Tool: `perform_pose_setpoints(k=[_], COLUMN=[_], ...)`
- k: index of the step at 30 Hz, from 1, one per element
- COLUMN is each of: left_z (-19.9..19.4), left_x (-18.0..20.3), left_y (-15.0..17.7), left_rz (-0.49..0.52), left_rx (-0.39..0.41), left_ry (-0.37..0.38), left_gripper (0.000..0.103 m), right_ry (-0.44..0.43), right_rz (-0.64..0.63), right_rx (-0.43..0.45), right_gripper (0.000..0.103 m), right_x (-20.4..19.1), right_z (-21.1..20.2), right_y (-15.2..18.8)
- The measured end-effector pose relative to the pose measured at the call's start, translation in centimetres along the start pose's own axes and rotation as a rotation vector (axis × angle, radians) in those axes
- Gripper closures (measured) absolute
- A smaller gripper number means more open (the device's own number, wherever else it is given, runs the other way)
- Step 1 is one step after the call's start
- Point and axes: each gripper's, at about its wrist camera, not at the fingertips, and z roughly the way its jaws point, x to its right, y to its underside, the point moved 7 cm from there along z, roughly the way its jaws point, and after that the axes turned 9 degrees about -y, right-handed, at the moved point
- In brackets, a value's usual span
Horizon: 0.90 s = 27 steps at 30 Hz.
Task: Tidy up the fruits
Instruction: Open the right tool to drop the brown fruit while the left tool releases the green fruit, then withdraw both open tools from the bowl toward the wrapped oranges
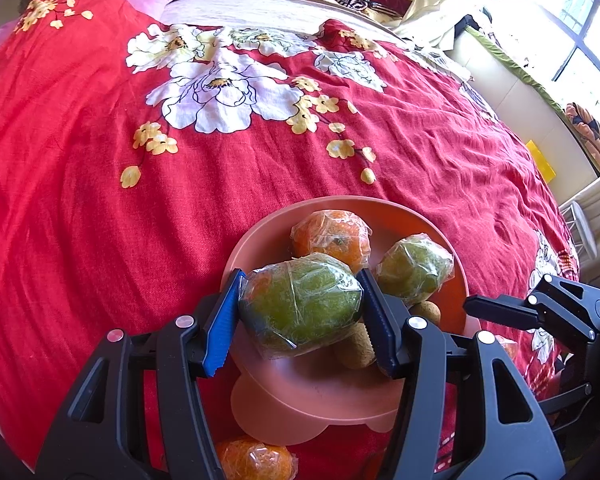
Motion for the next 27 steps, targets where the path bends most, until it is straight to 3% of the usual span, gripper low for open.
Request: perform_pose_setpoints(k=[15,27], left_z=[-0.9,-2.8], left_x=[0.2,0.3], left_y=[-0.2,-0.4], left_rz=[-0.002,-0.011], left_rx=[0.019,0.059], left_ry=[0.001,-0.008], left_gripper=[0.054,0.038], right_ry=[0.007,0.036], right_rz=[0.010,0.030], right_rx=[0.011,0.043], right_gripper=[0.045,0.031], right_x=[-0.3,0.0], right_z=[-1.1,-2.6], right_y=[0.1,0.0])
